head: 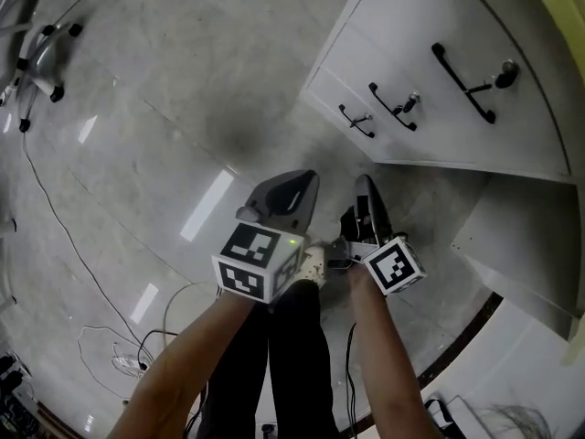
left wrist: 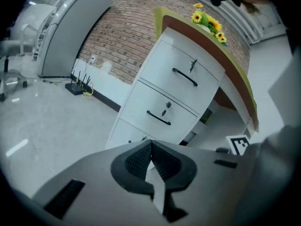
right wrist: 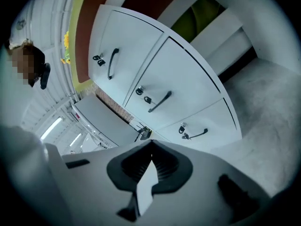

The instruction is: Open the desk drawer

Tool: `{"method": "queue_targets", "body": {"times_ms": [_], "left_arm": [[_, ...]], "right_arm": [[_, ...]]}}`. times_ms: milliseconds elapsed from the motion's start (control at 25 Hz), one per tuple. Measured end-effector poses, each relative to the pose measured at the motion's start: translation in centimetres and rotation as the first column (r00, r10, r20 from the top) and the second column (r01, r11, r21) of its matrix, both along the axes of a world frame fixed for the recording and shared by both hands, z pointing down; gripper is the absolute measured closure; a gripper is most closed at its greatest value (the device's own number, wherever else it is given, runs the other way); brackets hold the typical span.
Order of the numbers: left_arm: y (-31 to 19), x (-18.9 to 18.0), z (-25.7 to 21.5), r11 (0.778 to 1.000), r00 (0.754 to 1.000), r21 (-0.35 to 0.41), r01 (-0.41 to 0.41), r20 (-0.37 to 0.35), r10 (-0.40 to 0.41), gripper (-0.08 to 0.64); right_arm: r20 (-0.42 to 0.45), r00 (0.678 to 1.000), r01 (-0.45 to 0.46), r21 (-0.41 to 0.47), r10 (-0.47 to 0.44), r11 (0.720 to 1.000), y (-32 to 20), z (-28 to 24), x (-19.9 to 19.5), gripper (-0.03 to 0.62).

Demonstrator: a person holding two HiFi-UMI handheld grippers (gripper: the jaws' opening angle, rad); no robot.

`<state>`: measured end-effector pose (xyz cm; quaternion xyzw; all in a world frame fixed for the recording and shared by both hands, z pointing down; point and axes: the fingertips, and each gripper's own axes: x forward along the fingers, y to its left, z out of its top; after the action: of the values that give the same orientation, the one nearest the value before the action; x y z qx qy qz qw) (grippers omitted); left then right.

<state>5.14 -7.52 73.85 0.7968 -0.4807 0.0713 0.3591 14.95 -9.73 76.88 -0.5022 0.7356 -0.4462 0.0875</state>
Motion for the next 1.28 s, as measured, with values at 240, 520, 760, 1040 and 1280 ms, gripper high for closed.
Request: {"method": "queue_targets", "body": {"times_ms": [240, 520, 760, 1040, 1280], "left_arm": [[-0.6, 0.9, 3.7, 0.998, 0.988, -0.045, 0.052, -0.14, -0.058, 0.551], [-1.6, 0.8, 7.1, 0.994, 0.968, -0.09, 0.068, -0.235, -0.087, 0.551], [-2.3, 0.6, 10.7, 0.976, 0.939, -0.183, 0.116, -0.301, -0.168, 0.551], [-3.0, 0.2, 13.9, 0.959, 0.928, -0.24, 0.149, -0.3, -0.219, 0.551], [-4.8, -0.1, 16.4, 0.958, 0.924, -0.242, 0.152, -0.31, -0.224, 0.551]], "right_arm": [[0.135, 0.991, 0.017, -0.044, -0.011, 0.999, -0.6, 4.4, 0.5, 0.584], [0.354, 0.929, -0.074, -0.107, 0.108, 0.991, -2.5, 8.9, 0.7, 0.584], [0.519, 0.831, -0.118, -0.189, 0.201, 0.975, -3.3, 12.0, 0.3, 0.584], [0.605, 0.732, -0.207, -0.24, 0.313, 0.948, -6.6, 14.5, 0.7, 0.577], [0.624, 0.701, -0.247, -0.244, 0.346, 0.938, -8.8, 16.9, 1.5, 0.48]]}}
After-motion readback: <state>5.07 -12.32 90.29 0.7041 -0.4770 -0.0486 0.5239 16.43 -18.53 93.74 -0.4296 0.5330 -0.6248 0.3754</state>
